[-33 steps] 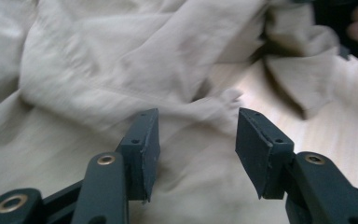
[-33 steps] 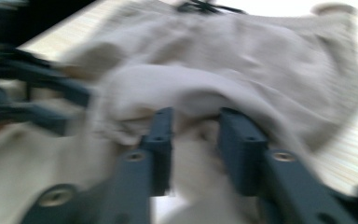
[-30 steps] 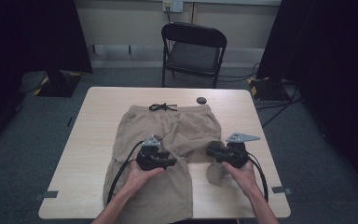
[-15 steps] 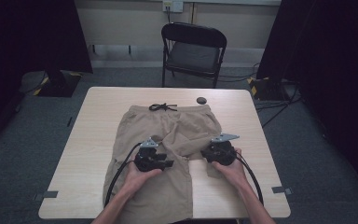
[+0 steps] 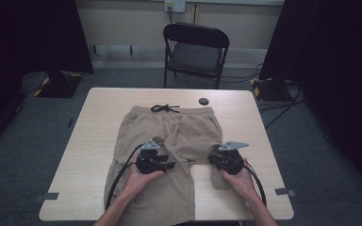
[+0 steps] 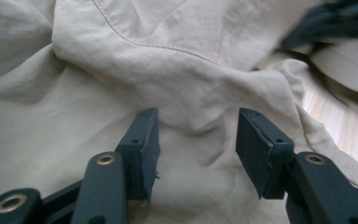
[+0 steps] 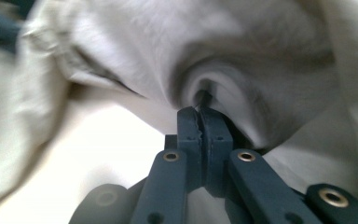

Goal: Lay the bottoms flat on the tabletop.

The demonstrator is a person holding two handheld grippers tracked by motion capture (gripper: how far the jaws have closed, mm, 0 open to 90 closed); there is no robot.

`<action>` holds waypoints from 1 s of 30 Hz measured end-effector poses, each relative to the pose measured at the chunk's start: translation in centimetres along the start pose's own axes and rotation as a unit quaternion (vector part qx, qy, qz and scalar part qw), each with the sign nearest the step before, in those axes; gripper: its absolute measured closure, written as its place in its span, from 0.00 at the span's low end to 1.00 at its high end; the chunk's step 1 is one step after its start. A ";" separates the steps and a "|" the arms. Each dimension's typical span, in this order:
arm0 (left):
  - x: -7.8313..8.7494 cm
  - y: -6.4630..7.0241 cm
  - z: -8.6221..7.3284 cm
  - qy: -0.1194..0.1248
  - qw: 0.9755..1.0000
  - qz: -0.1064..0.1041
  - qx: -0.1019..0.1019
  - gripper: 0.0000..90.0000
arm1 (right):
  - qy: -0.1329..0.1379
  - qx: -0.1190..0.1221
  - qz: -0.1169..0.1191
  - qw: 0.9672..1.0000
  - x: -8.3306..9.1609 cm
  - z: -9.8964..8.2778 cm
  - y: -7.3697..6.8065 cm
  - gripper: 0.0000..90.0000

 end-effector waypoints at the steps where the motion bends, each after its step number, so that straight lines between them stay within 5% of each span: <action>1: -0.1 0.0 0.0 0.005 1.000 0.002 0.004 0.55 | 0.004 -0.001 0.010 1.000 0.6 -0.1 -0.2 0.98; 7: 0.0 -0.1 0.1 0.008 1.000 0.013 0.007 0.55 | 0.026 -0.038 0.069 0.997 4.2 -1.3 -0.9 0.98; 12: 0.0 -0.2 0.1 0.005 1.000 0.019 0.009 0.55 | 0.030 -0.043 0.080 0.995 5.9 -2.4 -1.3 0.98; 18: 1.4 1.2 0.9 0.019 1.000 -0.001 -0.008 0.61 | 0.054 -0.049 0.101 0.992 7.8 -2.4 -1.9 0.98; 23: 2.7 5.2 2.5 0.066 0.994 -0.077 -0.043 0.69 | 0.088 -0.045 0.126 0.987 8.5 0.2 -3.1 0.98; 26: 2.0 7.2 2.9 0.067 0.988 -0.124 -0.062 0.61 | 0.097 -0.042 0.135 0.985 8.2 1.5 -3.7 0.98; 30: 0.8 8.2 3.3 0.060 0.987 -0.127 -0.072 0.48 | 0.100 -0.029 0.144 0.984 7.6 2.5 -4.7 0.98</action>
Point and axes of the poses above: each handheld gripper's, and its own axes: x roughly backward along the jaws, z roughly out of its top, y roughly to its right, the point moved 4 cm from there along -x, roughly forward along the jaws, and after that the axes turned 9 degrees about -z, right-handed, at the moved point
